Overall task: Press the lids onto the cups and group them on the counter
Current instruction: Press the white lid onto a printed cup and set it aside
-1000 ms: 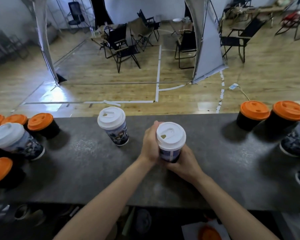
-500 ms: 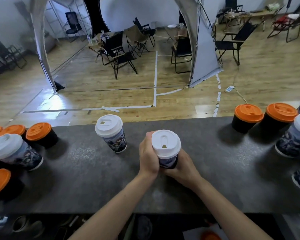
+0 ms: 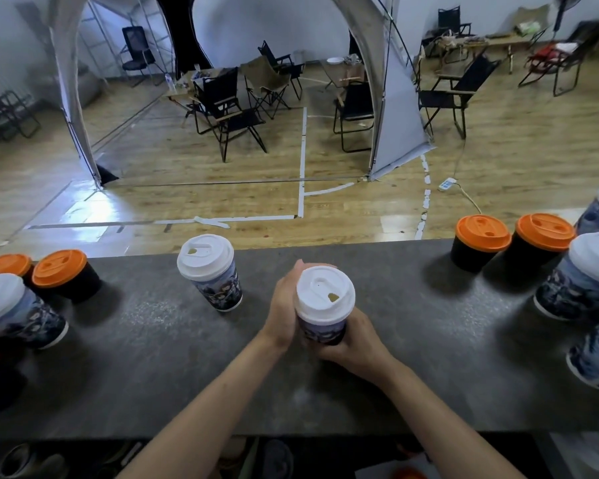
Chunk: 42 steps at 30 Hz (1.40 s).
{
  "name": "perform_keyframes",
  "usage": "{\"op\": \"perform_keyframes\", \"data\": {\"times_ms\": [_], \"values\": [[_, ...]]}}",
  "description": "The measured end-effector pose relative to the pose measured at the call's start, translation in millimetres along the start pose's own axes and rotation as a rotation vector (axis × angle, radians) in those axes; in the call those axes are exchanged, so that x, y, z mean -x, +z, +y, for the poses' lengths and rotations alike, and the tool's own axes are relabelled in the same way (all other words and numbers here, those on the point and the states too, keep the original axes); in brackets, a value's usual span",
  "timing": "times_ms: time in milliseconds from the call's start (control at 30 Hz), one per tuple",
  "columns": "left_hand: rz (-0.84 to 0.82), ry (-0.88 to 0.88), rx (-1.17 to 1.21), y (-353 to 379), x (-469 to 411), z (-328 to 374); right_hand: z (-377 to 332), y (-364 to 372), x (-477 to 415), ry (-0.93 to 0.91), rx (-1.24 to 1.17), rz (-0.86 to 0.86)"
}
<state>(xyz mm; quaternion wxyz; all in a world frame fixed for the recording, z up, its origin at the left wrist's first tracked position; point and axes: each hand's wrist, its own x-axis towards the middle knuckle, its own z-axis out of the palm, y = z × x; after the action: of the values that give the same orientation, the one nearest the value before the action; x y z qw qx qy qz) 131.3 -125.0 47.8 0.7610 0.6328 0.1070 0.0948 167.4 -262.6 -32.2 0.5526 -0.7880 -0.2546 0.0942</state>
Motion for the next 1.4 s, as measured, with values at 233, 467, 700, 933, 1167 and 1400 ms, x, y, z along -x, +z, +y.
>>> {"op": "perform_keyframes", "data": {"times_ms": [233, 467, 700, 933, 1167, 1400], "values": [[0.229, 0.061, 0.026, 8, 9, -7, -8, 2, -1, -0.047, 0.029, 0.029], [0.023, -0.102, 0.112, -2, -2, 8, -6, -1, -1, -0.027, 0.015, -0.011], [0.167, 0.032, 0.051, 1, 8, -4, -11, 2, 1, -0.007, 0.030, 0.023], [0.172, -0.038, 0.083, -2, 6, 1, -15, 3, 2, -0.041, 0.056, 0.009], [0.112, -0.079, 0.071, -4, 1, 8, -7, -1, 1, 0.013, 0.012, -0.018], [0.208, -0.034, 0.077, 0, -2, 0, -12, 0, 0, 0.006, 0.019, -0.039]]}}
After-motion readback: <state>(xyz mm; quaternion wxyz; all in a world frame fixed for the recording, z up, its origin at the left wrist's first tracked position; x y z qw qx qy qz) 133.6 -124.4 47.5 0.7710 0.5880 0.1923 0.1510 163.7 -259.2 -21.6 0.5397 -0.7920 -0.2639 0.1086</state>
